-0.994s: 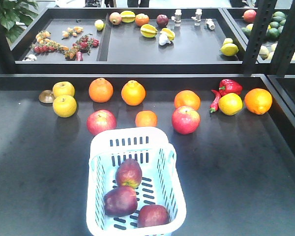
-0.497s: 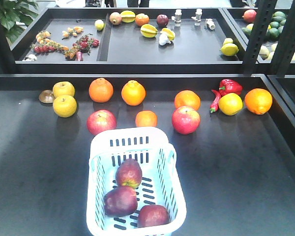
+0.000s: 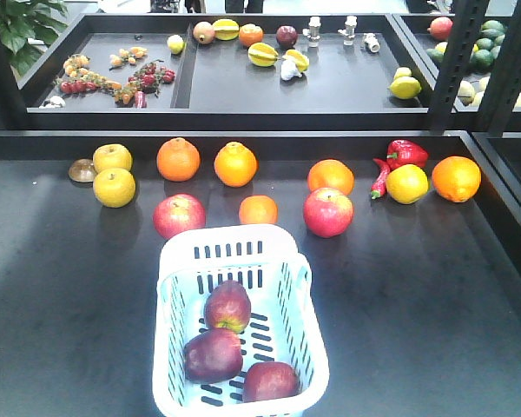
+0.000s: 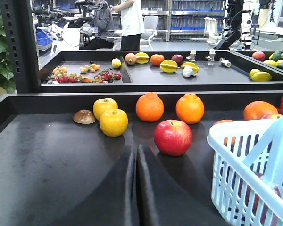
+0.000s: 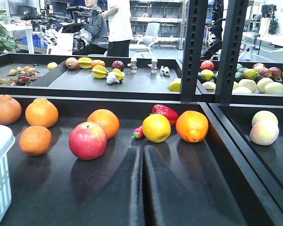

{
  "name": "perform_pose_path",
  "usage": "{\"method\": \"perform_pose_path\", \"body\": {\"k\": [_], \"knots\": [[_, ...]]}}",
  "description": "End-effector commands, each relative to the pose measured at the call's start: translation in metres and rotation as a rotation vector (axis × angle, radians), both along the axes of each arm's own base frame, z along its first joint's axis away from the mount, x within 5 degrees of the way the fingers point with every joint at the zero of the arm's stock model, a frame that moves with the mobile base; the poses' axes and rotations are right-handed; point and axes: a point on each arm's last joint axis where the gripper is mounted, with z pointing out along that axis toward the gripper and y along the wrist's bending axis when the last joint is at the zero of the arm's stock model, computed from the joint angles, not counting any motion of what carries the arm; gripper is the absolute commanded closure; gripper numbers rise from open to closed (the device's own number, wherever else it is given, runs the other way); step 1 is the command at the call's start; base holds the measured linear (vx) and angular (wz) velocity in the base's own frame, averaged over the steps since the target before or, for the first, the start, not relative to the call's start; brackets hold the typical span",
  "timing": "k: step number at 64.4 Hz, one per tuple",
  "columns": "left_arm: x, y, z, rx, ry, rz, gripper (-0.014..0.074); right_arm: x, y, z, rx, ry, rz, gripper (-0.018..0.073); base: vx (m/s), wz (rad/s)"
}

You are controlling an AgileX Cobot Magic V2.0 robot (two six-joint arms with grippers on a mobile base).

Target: Pick three apples into basket with both arms

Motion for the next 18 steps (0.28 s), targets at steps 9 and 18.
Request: {"method": "perform_pose_path", "body": {"k": [9, 18], "knots": [[-0.0022, -0.0001, 0.0169, -0.017, -0.108, -0.004, 0.0603, -0.0008, 0.0002, 0.0064, -0.008, -0.088, 0.000, 0.0568, 0.00, 0.00], [-0.0022, -0.0002, 0.0132, -0.015, -0.068, -0.005, 0.0603, -0.0008, 0.0002, 0.0064, -0.013, -0.088, 0.000, 0.0568, 0.00, 0.00]]}}
